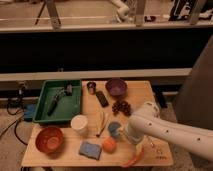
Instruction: Place apple in table surface
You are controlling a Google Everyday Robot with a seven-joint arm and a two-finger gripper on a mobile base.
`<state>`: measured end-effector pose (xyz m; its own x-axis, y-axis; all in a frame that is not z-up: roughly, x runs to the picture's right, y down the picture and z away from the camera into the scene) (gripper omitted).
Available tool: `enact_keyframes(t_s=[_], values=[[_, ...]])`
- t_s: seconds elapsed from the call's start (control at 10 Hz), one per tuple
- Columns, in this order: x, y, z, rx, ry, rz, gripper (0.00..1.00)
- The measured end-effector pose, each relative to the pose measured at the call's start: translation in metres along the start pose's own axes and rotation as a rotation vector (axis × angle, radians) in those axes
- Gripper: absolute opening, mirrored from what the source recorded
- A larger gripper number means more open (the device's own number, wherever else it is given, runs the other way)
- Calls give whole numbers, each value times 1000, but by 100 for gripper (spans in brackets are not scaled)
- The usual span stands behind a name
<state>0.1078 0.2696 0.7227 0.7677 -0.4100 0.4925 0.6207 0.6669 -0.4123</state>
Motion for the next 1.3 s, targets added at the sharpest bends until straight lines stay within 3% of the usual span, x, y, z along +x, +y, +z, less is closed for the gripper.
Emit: enact_keyframes(t_s=[0.3,0.6,1.3], values=[[-8,4,-18,35,-9,-24,80],[-29,4,-46,63,-8,-81,80],[-76,-10,-14,52,53,-212,80]])
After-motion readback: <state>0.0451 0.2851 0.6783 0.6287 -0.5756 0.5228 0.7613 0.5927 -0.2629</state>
